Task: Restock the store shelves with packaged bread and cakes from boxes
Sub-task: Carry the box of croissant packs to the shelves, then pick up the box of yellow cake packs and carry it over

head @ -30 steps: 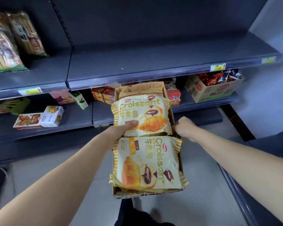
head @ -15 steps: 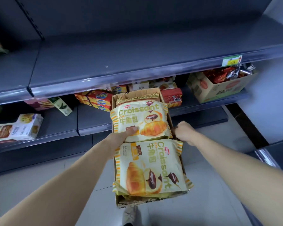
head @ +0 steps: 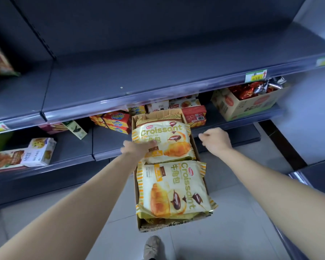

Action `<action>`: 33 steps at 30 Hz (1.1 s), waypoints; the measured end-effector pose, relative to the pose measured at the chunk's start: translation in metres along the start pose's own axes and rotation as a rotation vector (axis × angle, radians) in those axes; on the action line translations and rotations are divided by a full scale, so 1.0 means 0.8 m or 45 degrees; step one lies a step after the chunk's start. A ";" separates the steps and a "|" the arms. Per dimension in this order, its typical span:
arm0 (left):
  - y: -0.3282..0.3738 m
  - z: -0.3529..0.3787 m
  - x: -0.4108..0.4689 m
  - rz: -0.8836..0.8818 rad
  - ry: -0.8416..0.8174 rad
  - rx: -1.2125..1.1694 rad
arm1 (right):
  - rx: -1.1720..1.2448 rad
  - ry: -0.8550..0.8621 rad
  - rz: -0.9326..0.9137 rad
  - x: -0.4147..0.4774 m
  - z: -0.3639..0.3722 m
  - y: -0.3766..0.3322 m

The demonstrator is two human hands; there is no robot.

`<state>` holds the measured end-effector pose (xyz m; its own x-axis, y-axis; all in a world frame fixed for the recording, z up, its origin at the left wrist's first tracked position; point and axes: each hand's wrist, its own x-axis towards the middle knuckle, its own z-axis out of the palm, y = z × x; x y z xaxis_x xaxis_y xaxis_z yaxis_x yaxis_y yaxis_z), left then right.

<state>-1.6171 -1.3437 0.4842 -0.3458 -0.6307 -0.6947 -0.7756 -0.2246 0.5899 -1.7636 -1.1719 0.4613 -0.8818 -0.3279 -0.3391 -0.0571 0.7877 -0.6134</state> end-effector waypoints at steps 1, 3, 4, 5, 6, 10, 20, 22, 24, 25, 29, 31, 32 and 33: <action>0.013 -0.005 -0.016 0.095 0.062 0.090 | -0.014 0.019 -0.081 -0.011 -0.013 -0.014; 0.039 -0.017 -0.047 0.333 0.068 0.228 | -0.063 0.011 -0.226 -0.038 -0.044 -0.049; 0.052 -0.025 -0.064 0.465 0.044 0.302 | -0.084 0.000 -0.293 -0.053 -0.060 -0.066; 0.064 -0.034 -0.084 0.595 0.022 0.380 | -0.110 -0.011 -0.358 -0.070 -0.076 -0.083; 0.076 -0.043 -0.105 0.719 0.010 0.460 | -0.151 -0.014 -0.416 -0.088 -0.092 -0.098; 0.114 -0.079 -0.197 1.093 -0.010 0.758 | -0.428 0.097 -0.614 -0.166 -0.158 -0.141; 0.129 -0.085 -0.363 1.762 -0.264 1.379 | -0.810 0.508 -0.334 -0.361 -0.231 -0.109; 0.118 -0.068 -0.386 1.890 -0.370 1.453 | -0.782 0.561 -0.194 -0.407 -0.230 -0.090; 0.101 -0.045 -0.409 2.023 -0.514 1.524 | -0.775 0.613 -0.032 -0.457 -0.227 -0.067; 0.091 -0.033 -0.423 2.091 -0.592 1.550 | -0.776 0.641 0.051 -0.484 -0.224 -0.055; 0.031 0.018 -0.500 2.356 -0.933 1.662 | -0.808 0.753 0.387 -0.602 -0.207 -0.007; -0.012 0.042 -0.546 2.487 -1.116 1.742 | -0.788 0.788 0.596 -0.666 -0.193 0.018; -0.037 0.053 -0.570 2.563 -1.208 1.778 | -0.760 0.812 0.700 -0.701 -0.184 0.030; -0.061 0.062 -0.595 2.648 -1.294 1.804 | -0.729 0.842 0.801 -0.735 -0.175 0.042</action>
<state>-1.4407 -0.9958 0.7652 -0.3076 0.9411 -0.1406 0.9123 0.3337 0.2376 -1.3122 -0.8798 0.7399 -0.8979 0.4327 0.0814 0.4355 0.9000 0.0197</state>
